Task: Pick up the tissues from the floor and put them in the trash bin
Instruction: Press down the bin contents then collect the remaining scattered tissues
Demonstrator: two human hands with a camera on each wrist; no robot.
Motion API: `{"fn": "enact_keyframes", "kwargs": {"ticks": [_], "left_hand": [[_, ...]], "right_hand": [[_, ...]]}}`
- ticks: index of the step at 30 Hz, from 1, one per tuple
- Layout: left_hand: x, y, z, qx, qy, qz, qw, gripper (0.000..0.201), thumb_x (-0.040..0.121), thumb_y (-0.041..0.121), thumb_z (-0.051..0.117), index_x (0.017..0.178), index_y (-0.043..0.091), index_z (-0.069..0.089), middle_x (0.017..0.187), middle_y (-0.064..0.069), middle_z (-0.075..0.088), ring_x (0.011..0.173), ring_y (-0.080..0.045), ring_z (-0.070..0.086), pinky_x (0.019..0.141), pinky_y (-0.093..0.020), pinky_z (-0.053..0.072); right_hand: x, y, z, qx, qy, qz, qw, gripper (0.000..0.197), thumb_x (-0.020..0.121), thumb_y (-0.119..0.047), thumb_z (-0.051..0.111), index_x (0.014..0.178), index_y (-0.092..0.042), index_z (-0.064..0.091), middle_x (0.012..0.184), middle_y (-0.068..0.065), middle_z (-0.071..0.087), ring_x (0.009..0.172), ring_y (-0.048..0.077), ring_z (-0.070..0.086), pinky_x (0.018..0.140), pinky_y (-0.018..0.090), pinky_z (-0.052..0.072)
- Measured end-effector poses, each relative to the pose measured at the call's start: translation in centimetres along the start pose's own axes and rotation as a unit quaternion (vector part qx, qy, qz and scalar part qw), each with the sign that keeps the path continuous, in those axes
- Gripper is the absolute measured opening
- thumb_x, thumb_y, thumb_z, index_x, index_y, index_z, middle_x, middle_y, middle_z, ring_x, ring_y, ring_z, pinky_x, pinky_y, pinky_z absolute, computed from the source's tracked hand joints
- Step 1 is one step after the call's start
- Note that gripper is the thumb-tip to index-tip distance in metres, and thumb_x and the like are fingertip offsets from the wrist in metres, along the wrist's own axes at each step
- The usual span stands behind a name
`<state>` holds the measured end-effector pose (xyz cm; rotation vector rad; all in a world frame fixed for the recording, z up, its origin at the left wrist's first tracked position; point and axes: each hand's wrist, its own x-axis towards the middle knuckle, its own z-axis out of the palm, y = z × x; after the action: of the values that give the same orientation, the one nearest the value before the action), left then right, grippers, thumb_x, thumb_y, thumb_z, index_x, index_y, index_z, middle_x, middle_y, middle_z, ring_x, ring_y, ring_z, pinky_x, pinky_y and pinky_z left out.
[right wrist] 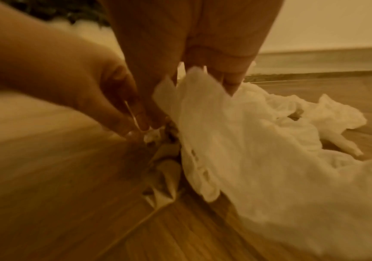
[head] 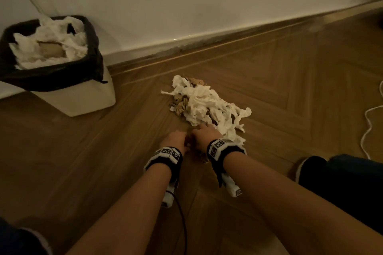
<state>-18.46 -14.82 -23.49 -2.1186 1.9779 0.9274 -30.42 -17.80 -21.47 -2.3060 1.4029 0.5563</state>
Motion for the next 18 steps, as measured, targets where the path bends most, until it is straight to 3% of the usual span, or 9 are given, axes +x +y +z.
{"fn": "enact_keyframes", "kwargs": {"ticks": [4, 8, 12, 16, 18], "left_hand": [[0.3, 0.0, 0.3, 0.0, -0.001, 0.002, 1.0, 0.023, 0.087, 0.021, 0.062, 0.109, 0.014, 0.061, 0.113, -0.009, 0.06, 0.104, -0.027, 0.058, 0.089, -0.038, 0.049], [0.3, 0.1, 0.2, 0.02, 0.0, -0.001, 1.0, 0.022, 0.09, 0.02, 0.057, 0.112, 0.016, 0.062, 0.117, -0.008, 0.056, 0.104, -0.027, 0.057, 0.086, -0.036, 0.049], [0.0, 0.1, 0.2, 0.041, 0.006, -0.011, 0.999, 0.022, 0.093, 0.018, 0.05, 0.113, 0.013, 0.058, 0.117, -0.011, 0.056, 0.103, -0.028, 0.057, 0.082, -0.035, 0.047], [0.1, -0.1, -0.3, 0.007, 0.012, 0.005, 1.0, 0.027, 0.095, 0.023, 0.05, 0.117, 0.008, 0.055, 0.118, -0.015, 0.059, 0.107, -0.03, 0.057, 0.087, -0.037, 0.046], [-0.1, -0.5, -0.4, -0.017, 0.039, 0.024, 0.999, 0.029, 0.096, 0.023, 0.047, 0.12, 0.01, 0.056, 0.12, -0.013, 0.059, 0.109, -0.028, 0.056, 0.089, -0.035, 0.045]], "right_hand": [[0.5, 0.1, 0.8, 0.018, -0.014, 0.013, 1.0, 0.027, 0.093, -0.02, 0.048, 0.117, -0.011, 0.056, 0.134, 0.015, 0.037, 0.125, 0.038, 0.035, 0.102, 0.042, 0.036], [0.7, 0.5, -0.3, 0.145, 0.078, 0.022, 0.986, 0.029, 0.093, -0.009, 0.044, 0.119, -0.008, 0.056, 0.123, 0.015, 0.055, 0.113, 0.031, 0.051, 0.091, 0.034, 0.041], [0.6, 0.8, -1.5, 0.379, 0.143, 0.07, 0.912, 0.024, 0.096, -0.009, 0.039, 0.111, -0.012, 0.058, 0.105, 0.007, 0.061, 0.088, 0.02, 0.055, 0.074, 0.026, 0.041], [0.5, 0.9, -2.5, 0.504, 0.165, 0.109, 0.841, 0.023, 0.1, -0.016, 0.033, 0.114, -0.014, 0.052, 0.083, -0.006, 0.049, 0.063, 0.008, 0.043, 0.055, 0.023, 0.035], [0.5, 0.9, -3.0, 0.542, 0.153, 0.116, 0.818, 0.02, 0.101, -0.016, 0.032, 0.111, -0.016, 0.05, 0.082, -0.005, 0.047, 0.062, 0.007, 0.041, 0.052, 0.022, 0.033]]}}
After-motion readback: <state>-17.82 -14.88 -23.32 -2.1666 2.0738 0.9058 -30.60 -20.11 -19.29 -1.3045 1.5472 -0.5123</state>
